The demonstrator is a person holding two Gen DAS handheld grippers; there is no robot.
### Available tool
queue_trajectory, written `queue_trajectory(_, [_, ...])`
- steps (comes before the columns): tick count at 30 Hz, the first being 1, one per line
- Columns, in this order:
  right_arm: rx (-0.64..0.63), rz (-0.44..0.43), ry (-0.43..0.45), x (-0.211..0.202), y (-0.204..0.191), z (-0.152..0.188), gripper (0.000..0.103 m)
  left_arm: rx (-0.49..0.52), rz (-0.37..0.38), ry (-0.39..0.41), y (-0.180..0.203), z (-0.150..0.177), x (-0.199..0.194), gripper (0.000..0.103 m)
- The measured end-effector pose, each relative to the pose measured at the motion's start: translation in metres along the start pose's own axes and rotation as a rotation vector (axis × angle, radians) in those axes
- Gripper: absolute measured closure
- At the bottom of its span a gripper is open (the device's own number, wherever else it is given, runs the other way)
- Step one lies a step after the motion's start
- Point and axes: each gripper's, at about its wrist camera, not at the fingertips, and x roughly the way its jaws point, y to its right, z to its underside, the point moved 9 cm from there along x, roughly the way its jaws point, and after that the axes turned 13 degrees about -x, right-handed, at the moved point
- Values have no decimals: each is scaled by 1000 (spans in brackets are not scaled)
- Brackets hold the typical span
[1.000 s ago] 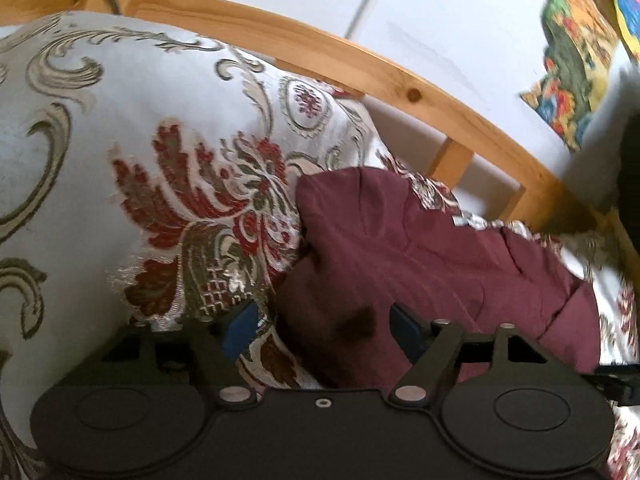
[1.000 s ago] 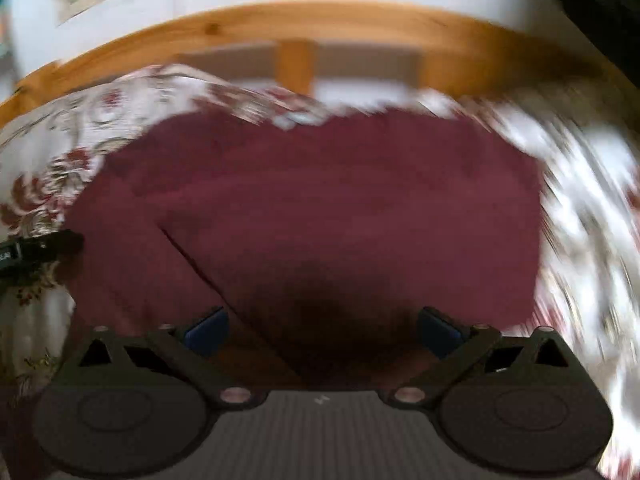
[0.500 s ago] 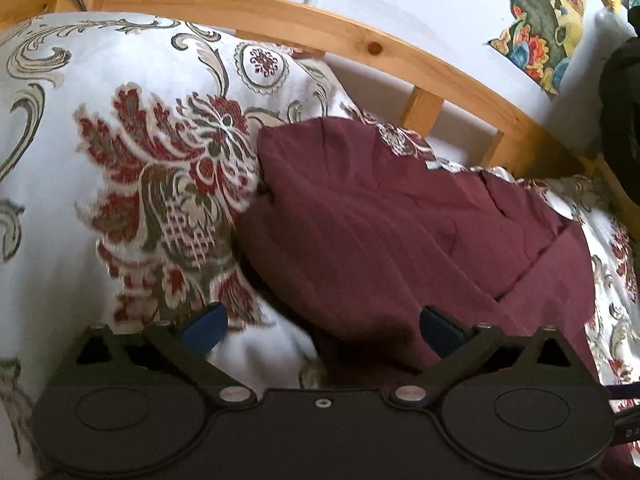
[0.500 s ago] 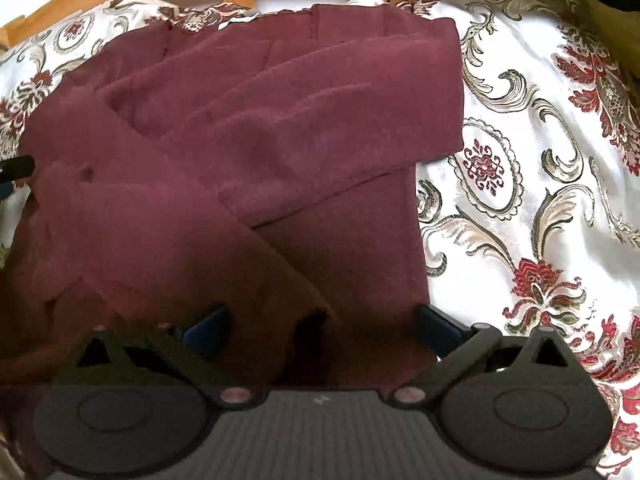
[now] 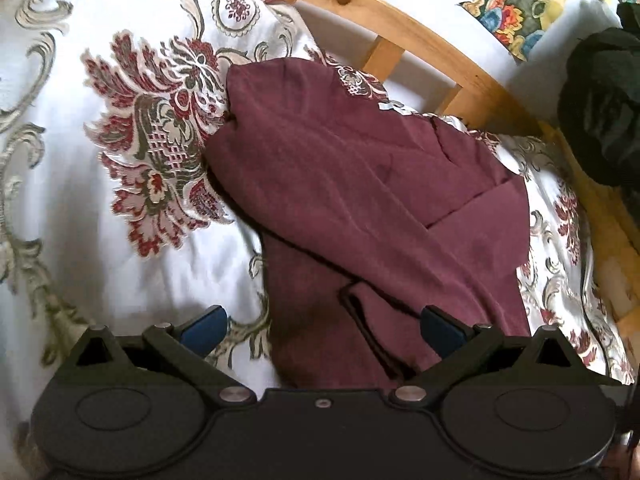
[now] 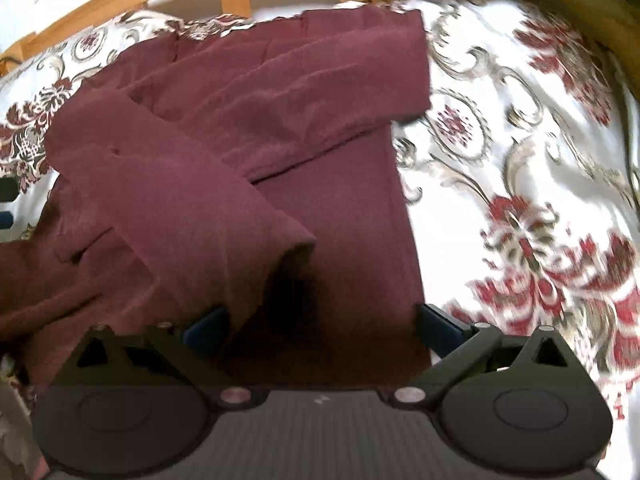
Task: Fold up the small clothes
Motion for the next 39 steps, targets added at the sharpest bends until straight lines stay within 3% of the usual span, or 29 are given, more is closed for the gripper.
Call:
queue_trajectory(4, [71, -5, -12, -7, 6, 24, 1, 5, 4, -43, 9, 15, -6, 1])
queue_trajectory(9, [4, -1, 67, -39, -1, 47, 0, 90, 44, -63, 34, 29, -12, 1])
queue_trajectory(13, [-97, 27, 143, -62, -9, 57, 0, 142, 80, -78, 49, 42, -16, 1])
queue_trajectory(18, [-259, 35, 106, -59, -30, 72, 0, 237, 150, -111, 67, 61, -18, 1])
queue_trajectory(21, [-340, 77, 129, -53, -34, 71, 0, 311, 190, -131, 78, 75, -19, 1])
queue_trajectory(25, [-433, 229, 167, -48, -37, 51, 0, 413, 219, -163, 90, 97, -17, 1])
queue_trajectory(27, [-458, 238, 172, -42, -38, 43, 3, 476, 234, -178, 95, 109, -17, 1])
queue_trajectory(29, [-477, 189, 189, -36, -43, 39, 24, 533, 242, -185, 100, 119, -16, 1])
queue_trajectory(31, [-501, 121, 205, -32, -49, 38, 38, 591, 250, -194, 104, 130, -17, 1])
queue_trajectory(35, [-489, 38, 252, -42, -55, 31, 80, 644, 249, -222, 108, 145, -12, 1])
queue_trajectory(38, [-493, 44, 290, -54, -60, 17, 93, 652, 253, -265, 112, 156, -5, 1])
queue_trajectory(39, [-506, 52, 307, -58, -61, 10, 93, 649, 252, -268, 114, 160, -2, 1])
